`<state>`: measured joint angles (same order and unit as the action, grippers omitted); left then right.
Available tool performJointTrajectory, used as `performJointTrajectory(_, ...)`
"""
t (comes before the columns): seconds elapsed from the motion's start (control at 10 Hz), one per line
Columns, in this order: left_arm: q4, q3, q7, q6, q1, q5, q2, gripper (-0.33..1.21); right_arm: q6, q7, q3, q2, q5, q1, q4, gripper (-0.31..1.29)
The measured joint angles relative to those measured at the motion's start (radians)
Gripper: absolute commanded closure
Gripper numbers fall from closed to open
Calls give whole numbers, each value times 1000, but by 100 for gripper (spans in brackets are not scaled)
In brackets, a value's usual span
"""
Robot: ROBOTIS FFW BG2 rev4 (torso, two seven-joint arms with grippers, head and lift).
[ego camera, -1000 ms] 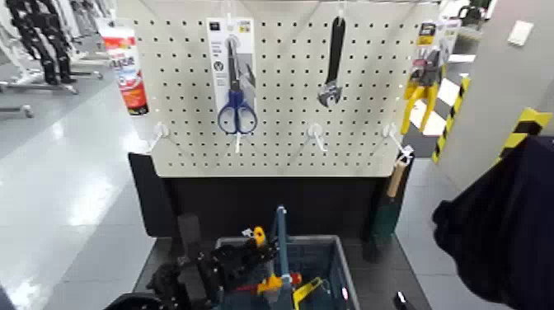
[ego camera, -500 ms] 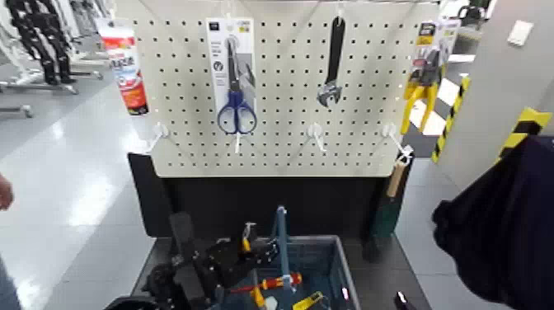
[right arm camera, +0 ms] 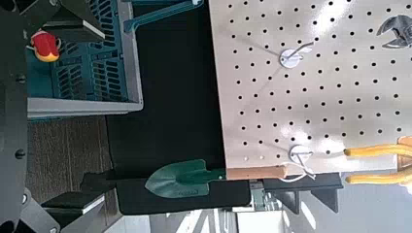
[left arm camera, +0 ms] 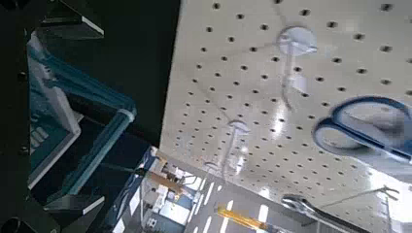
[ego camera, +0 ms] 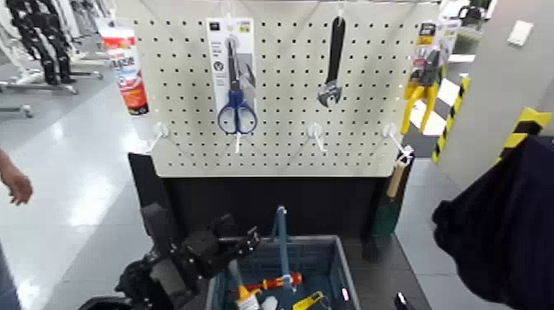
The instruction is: Put the yellow paint brush into the crate.
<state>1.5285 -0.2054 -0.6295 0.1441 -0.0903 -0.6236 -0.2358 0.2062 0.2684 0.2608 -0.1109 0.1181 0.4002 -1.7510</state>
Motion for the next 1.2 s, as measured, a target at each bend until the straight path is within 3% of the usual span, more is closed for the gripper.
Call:
performJointTrajectory(0.5,264,133,210,-28,175,237,28,11,2,1,-1,2,0,4,-3,14)
performJointTrajectory(0.9,299,187,321,-120,313,388,75,10,6,3,-6,5,-4,10,-10,14)
performJointTrajectory(1.2,277,209,432,-213,397,468,125,11,21,3,-16,11,-38,19,-15,14)
